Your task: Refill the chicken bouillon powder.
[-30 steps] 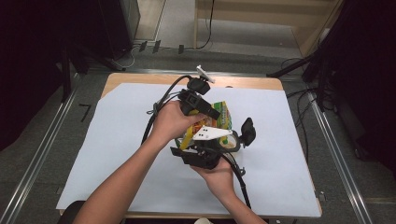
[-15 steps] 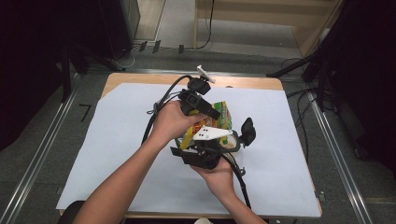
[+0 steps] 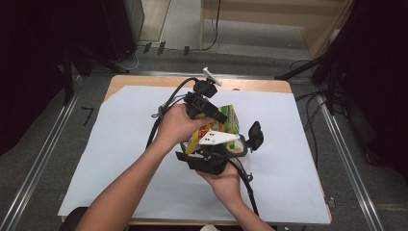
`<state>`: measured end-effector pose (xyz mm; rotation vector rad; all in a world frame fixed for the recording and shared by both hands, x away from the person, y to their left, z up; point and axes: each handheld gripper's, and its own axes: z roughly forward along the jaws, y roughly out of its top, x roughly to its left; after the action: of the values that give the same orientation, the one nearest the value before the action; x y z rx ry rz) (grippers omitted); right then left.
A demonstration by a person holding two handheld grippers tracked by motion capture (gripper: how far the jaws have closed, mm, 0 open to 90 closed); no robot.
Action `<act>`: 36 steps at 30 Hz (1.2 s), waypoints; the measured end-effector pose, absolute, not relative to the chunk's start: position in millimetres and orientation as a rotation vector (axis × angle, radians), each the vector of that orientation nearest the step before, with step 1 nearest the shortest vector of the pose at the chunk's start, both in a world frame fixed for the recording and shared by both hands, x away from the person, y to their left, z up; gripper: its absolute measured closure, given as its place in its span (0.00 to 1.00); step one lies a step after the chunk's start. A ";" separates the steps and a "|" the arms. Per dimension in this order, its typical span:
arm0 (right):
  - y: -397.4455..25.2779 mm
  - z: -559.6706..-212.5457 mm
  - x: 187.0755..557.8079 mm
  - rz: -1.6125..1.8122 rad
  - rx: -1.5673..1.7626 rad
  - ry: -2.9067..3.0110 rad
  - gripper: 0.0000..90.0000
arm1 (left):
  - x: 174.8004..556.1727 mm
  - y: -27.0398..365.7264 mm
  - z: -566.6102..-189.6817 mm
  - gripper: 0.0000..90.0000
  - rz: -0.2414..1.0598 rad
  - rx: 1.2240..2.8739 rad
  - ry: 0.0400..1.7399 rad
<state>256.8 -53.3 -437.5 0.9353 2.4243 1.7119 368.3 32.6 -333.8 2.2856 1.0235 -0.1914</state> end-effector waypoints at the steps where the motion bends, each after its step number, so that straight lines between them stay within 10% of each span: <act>1: -53.4 -437.6 256.8 1.714 0.935 2.423 0.75 | 368.3 32.6 -333.8 0.81 -0.191 2.286 1.023; 36: -55.0 -433.5 255.3 1.771 0.976 2.407 0.75 | 368.2 25.5 -329.0 0.80 -0.190 2.324 1.016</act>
<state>255.3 -55.0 -433.5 0.9756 2.4068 1.7706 368.2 25.5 -329.0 2.3237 1.0164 -0.1902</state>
